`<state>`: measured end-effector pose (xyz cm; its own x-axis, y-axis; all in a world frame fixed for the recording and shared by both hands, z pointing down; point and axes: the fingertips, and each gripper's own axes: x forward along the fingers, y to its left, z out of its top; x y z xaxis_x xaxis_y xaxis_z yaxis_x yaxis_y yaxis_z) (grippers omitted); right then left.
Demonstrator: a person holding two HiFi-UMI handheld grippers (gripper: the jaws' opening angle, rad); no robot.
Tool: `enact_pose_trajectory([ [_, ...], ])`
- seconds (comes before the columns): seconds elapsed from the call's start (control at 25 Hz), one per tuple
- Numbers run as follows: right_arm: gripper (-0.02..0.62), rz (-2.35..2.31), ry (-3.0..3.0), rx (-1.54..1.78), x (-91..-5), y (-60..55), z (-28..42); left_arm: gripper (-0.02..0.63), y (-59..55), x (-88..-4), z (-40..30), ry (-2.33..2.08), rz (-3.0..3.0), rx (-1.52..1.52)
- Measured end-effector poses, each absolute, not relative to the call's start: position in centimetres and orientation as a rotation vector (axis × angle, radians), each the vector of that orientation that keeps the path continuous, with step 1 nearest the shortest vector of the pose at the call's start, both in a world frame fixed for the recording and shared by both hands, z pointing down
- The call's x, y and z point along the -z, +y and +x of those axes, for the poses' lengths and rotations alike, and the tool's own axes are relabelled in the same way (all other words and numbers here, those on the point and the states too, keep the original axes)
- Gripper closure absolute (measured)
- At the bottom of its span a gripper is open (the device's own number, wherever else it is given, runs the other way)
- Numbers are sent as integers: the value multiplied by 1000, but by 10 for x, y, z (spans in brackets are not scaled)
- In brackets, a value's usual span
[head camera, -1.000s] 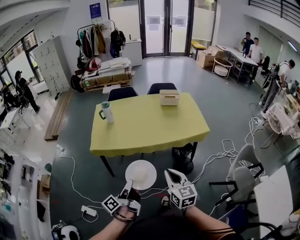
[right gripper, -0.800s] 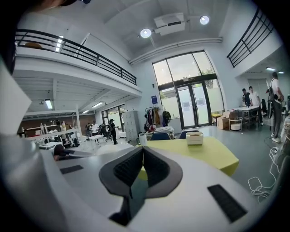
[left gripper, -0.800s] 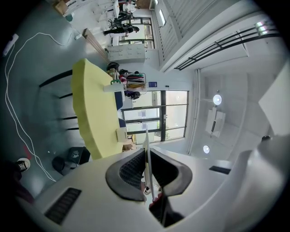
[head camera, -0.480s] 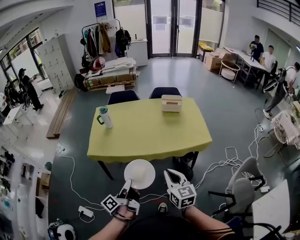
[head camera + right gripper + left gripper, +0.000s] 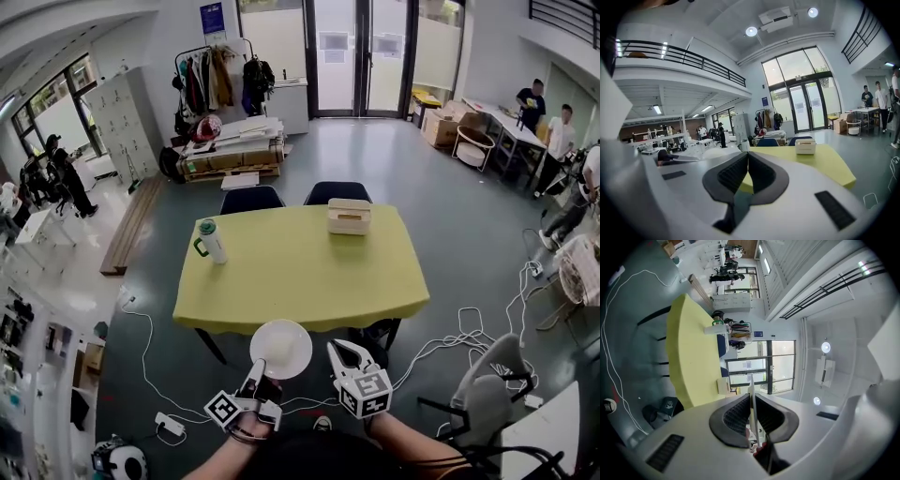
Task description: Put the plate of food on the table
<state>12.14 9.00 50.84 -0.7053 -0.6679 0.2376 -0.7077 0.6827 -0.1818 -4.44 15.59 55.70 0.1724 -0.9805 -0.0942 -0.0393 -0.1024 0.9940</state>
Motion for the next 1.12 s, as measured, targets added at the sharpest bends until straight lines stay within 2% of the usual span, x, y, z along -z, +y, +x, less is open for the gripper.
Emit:
enact_pose_trajectory([
  [0.68,583,1119,-2748,-420,-516,-4,100,577,71,-572,-66,-1102,1377,1110],
  [1.12,583,1157,-2713,-412,-516,-122,36,577,-55,-568,-134,-1062,1384,1098],
])
